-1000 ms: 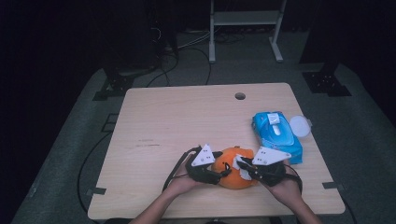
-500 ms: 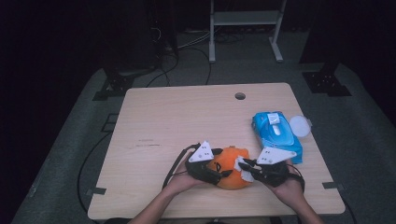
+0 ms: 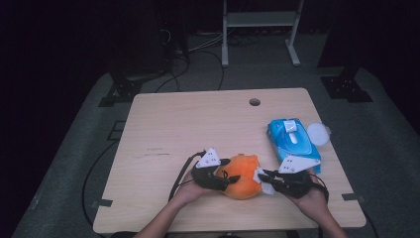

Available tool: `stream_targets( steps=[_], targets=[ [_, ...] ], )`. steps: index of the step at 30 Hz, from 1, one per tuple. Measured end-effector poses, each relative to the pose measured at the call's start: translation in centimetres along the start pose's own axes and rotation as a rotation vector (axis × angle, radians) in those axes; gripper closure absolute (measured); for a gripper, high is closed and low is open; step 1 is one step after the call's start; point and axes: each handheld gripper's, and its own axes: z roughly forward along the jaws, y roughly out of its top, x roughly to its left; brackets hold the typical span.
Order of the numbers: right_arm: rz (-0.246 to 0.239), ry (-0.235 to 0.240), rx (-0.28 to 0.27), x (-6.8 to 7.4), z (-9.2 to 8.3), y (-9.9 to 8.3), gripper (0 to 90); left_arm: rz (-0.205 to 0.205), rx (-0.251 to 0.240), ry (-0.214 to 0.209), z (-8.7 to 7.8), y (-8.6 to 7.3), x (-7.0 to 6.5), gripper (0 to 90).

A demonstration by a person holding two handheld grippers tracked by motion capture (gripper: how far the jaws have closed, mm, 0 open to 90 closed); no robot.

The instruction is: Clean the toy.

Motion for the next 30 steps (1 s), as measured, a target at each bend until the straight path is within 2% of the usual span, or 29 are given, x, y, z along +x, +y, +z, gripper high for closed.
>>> stream_targets(
  steps=[2, 3, 5, 7, 10, 12, 14, 17, 19, 21, 22, 23, 24, 26, 27, 30],
  targets=[
    [-0.046, 0.017, 0.01, 1.3, 0.5, 0.6, 80.6, 0.001, 0.001, -0.002, 0.1, 0.0, 0.0, 32.0],
    [-0.046, 0.017, 0.01, 1.3, 0.5, 0.6, 80.6, 0.001, 0.001, -0.002, 0.1, 0.0, 0.0, 32.0],
    [-0.041, 0.009, 0.014, 0.9, 0.6, 0.5, 80.6, 0.0, 0.0, -0.003, 0.0, -0.1, 0.0, 32.0],
    [-0.013, -0.001, 0.012, 0.0, 0.5, 0.2, 80.6, -0.005, -0.006, -0.004, 0.1, -0.1, 0.0, 32.0],
    [0.024, -0.063, 0.033, -1.6, 0.1, -0.7, 80.6, -0.001, -0.006, -0.006, 0.1, -0.2, 0.1, 32.0],
    [0.037, -0.054, 0.03, -1.7, -0.1, -0.9, 80.6, -0.008, -0.008, -0.01, 0.1, -0.3, 0.1, 32.0],
    [0.026, -0.039, 0.026, -1.3, -0.1, -0.7, 80.6, -0.009, -0.012, -0.012, 0.1, -0.3, 0.2, 31.9],
    [0.006, -0.043, 0.025, -0.7, 0.1, -0.4, 80.5, -0.005, -0.008, -0.019, 0.3, -0.3, 0.1, 31.8],
    [-0.004, -0.058, 0.023, -0.5, 0.3, -0.1, 80.5, 0.014, -0.004, -0.02, 0.4, -0.2, -0.2, 31.8],
    [0.019, -0.06, 0.0, -0.6, 0.5, 0.2, 80.5, 0.033, -0.001, -0.036, 0.5, -0.2, -0.6, 31.8],
    [0.022, -0.082, -0.015, -0.6, 0.8, 0.4, 80.4, 0.045, 0.003, -0.04, 0.6, -0.1, -0.7, 31.8],
    [0.022, -0.082, -0.015, -0.6, 0.8, 0.4, 80.4, 0.061, 0.009, -0.039, 0.6, -0.1, -0.9, 31.8],
    [0.026, -0.097, -0.018, -0.8, 1.2, 0.4, 80.3, 0.061, 0.008, -0.035, 0.7, -0.1, -1.0, 31.8],
    [0.03, -0.098, -0.016, -1.0, 1.3, 0.4, 80.3, 0.058, 0.008, -0.034, 0.6, -0.1, -0.9, 31.8],
    [0.032, -0.1, -0.017, -1.2, 1.3, 0.3, 80.3, 0.044, 0.003, -0.036, 0.6, -0.1, -0.8, 31.8],
    [0.051, -0.138, 0.011, -2.1, 0.9, -0.4, 80.4, 0.032, 0.002, -0.033, 0.5, -0.2, -0.6, 31.4]
  ],
)
